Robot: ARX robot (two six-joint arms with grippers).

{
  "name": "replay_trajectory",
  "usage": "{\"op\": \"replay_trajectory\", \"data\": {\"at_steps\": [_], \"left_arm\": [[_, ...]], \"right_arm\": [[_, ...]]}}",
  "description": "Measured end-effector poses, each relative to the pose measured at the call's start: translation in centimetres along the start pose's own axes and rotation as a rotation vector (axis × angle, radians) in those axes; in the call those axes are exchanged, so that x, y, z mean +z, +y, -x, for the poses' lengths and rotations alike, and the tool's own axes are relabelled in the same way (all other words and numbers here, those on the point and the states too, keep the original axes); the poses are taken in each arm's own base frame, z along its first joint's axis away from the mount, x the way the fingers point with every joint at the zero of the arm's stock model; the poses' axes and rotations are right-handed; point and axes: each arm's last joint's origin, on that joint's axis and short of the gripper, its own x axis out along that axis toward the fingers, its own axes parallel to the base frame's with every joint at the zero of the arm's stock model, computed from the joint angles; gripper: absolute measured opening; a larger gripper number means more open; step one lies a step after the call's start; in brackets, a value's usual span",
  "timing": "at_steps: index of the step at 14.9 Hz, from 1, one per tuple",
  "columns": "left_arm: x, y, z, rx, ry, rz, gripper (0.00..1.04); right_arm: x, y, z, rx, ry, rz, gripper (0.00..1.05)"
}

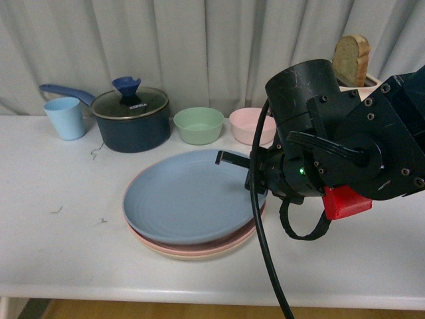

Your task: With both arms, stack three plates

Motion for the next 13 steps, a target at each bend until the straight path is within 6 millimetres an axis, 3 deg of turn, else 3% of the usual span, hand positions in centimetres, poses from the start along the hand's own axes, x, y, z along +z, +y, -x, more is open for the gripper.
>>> {"op": "replay_trajectory", "data": {"at_steps": [3,4,6,7,8,9,10,11,13], "left_arm": [[0.0,0.0,0.0,0.0,0.0,0.0,0.98],[0.0,0.0,0.0,0.0,-0.001,0.0,0.98],[0.0,0.0,0.0,0.0,-0.001,0.0,0.98],[0.0,0.0,0.0,0.0,-0.001,0.0,0.98],[0.0,0.0,0.0,0.0,-0.001,0.0,0.98],[0.0,0.0,0.0,-0.001,-0.001,0.0,0.98],[0.0,0.0,0.0,0.0,-0.001,0.0,0.98],[0.0,0.0,0.0,0.0,-0.001,0.0,0.98],[0.0,0.0,0.0,0.0,-0.001,0.0,0.98]], "right_arm": [[0.1,-0.1,0.0,-0.002,-0.001,-0.002,0.24],[0.2,-0.3,0.0,0.009,-0.006,-0.008,0.34],[1.0,-2.5,1.4,0.023,-0.004,-0.05,0.65],[2.1,-3.3,2.8,0.049,-0.043,-0.078,0.8],[4.0,-3.8,5.7,0.099,-0.124,-0.109,0.99],[4.8,-4.2,8.1,0.086,-0.466,-0.022,0.88],[3.4,-6.1,11.0,0.03,-0.636,0.098,0.74],[2.5,-7.6,12.9,-0.008,-0.696,0.179,0.64],[1.9,-8.5,14.3,-0.03,-0.736,0.218,0.57]]}}
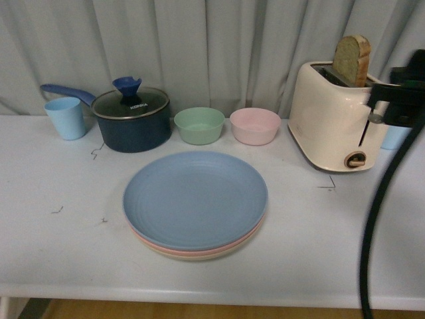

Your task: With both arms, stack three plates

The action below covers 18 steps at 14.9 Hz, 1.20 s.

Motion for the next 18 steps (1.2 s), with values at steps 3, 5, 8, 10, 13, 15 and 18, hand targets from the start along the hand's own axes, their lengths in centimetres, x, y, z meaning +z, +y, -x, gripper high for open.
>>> {"op": "replay_trajectory", "data": {"at_steps": [3,5,8,10,13,15,18], "left_arm": [[0.0,0.0,0.0,0.0,0.0,0.0,0.98],[0.0,0.0,0.0,0.0,0.001,0.0,0.98],[0.0,0.0,0.0,0.0,0.0,0.0,0.98],[0.0,0.0,0.0,0.0,0.0,0.0,0.98],[0.0,0.0,0.0,0.0,0.0,0.0,0.98],[0.0,0.0,0.0,0.0,0.0,0.0,0.98],[0.0,0.0,0.0,0.0,0.0,0.0,0.98]], "right_arm": [[0.1,-3.2,7.0,-0.001,0.006,0.093,0.22],[-0.5,-5.6,11.4,0.001,0.065,0.113,0.02],[0.3,-6.5,16.4,-0.003,0.046,0.113,0.02],[1.0,-6.4,17.5,0.002,-0.012,0.113,0.02],[1.2,-6.4,17.8,0.001,-0.022,0.113,0.02],[1.2,-6.4,18.0,0.002,-0.023,0.113,0.02],[1.1,-6.4,19.0,0.002,-0.021,0.113,0.02]]}}
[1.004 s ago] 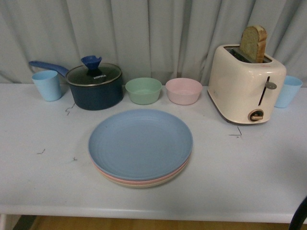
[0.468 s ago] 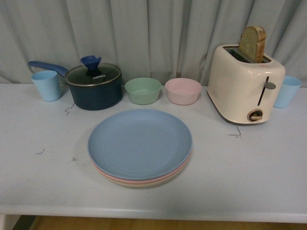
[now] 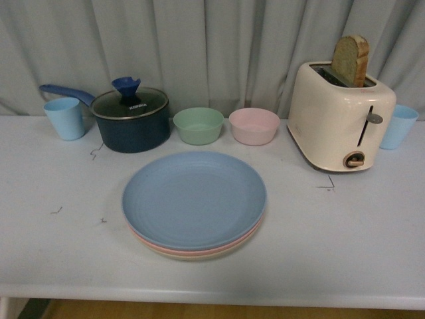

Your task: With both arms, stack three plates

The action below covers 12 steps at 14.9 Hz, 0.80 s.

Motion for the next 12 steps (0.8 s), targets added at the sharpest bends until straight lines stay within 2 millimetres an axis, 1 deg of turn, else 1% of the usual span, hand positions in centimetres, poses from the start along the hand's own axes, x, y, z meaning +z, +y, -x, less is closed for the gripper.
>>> {"op": "replay_trajectory", "data": {"at_steps": [1,2,3,4,5,7,9,10,11,12], "left_arm": [[0.0,0.0,0.0,0.0,0.0,0.0,0.98],[-0.02,0.0,0.0,-0.001,0.002,0.0,0.98],[0.0,0.0,0.0,0.0,0.0,0.0,0.98],[0.0,0.0,0.0,0.0,0.0,0.0,0.98],[0.0,0.0,0.0,0.0,0.0,0.0,0.98],[0.0,0.0,0.0,0.0,0.0,0.0,0.98],[-0.02,0.0,0.0,0.0,0.001,0.0,0.98],[0.0,0.0,0.0,0.0,0.0,0.0,0.98],[0.0,0.0,0.0,0.0,0.0,0.0,0.98],[0.0,0.0,0.0,0.0,0.0,0.0,0.98]], "right_arm": [[-0.34,0.0,0.37,-0.001,0.032,0.0,0.02],[-0.08,0.0,1.08,0.002,-0.011,0.0,0.02],[-0.36,0.0,1.08,0.002,0.016,0.0,0.02],[-0.25,0.0,1.08,0.002,0.004,0.0,0.02],[-0.27,0.0,1.08,0.002,0.007,0.001,0.05],[-0.28,0.0,1.08,0.002,0.007,0.001,0.39],[-0.28,0.0,1.08,0.002,0.007,0.001,0.63],[-0.28,0.0,1.08,0.002,0.007,0.001,0.83],[-0.28,0.0,1.08,0.002,0.007,0.001,0.97],[-0.28,0.0,1.08,0.002,0.007,0.001,1.0]]}}
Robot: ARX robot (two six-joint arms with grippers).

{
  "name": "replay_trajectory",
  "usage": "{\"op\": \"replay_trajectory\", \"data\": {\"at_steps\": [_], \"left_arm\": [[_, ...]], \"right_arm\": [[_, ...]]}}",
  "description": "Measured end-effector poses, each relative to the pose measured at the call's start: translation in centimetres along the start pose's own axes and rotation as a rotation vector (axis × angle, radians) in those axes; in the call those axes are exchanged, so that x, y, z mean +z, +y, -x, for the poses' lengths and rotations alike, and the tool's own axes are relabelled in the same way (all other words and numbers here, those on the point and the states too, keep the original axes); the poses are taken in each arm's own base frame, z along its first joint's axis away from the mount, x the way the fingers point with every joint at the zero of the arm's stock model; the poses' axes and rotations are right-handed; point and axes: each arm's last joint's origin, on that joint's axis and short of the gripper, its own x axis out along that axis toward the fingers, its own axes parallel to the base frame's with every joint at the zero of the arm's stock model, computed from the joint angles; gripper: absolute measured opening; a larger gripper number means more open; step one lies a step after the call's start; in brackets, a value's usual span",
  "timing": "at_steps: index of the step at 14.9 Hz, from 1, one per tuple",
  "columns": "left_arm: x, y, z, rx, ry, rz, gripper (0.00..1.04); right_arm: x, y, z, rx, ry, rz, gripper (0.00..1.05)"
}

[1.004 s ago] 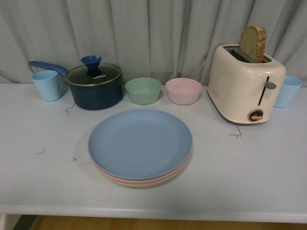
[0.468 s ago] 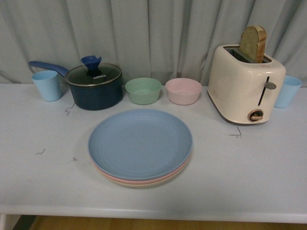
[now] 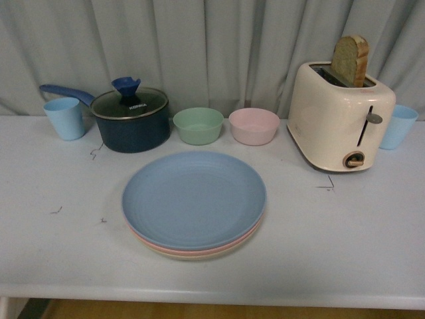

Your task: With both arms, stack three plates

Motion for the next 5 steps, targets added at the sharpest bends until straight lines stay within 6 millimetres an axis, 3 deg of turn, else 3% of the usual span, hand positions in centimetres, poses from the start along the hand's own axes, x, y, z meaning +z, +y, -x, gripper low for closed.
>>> {"op": "replay_trajectory", "data": {"at_steps": [5], "left_arm": [[-0.02,0.0,0.0,0.0,0.001,0.0,0.98]], "right_arm": [[0.0,0.0,0.0,0.0,0.0,0.0,0.98]]}}
